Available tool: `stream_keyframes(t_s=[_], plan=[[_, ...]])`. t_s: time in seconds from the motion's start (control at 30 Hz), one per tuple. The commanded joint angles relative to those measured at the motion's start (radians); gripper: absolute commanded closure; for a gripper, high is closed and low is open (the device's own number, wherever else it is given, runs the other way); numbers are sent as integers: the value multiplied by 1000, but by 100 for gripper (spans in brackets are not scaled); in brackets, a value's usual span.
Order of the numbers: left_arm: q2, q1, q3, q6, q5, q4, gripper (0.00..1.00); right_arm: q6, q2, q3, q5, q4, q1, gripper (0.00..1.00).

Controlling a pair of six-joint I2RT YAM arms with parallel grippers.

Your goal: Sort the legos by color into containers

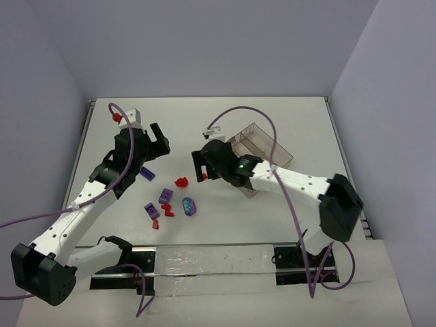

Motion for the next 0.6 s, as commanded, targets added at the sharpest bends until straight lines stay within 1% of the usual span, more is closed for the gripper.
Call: stream_keyframes(t_s=[0.0, 0.07, 0.2, 0.37, 0.57], plan=[[-12, -5, 27, -11, -40, -23, 1, 68, 167, 131, 14, -31, 16, 9], [-7, -5, 32, -12, -40, -33, 1, 108, 236, 177, 21, -65, 18, 11], [-15, -5, 23, -14, -36, -30, 1, 159, 335, 217, 27, -72, 19, 20], [-18, -5, 19, -9, -31, -27, 1, 186, 424, 284, 33, -107, 16, 20], [-17, -5, 24, 3, -33, -28, 1, 204, 488, 317, 47, -123, 9, 26]])
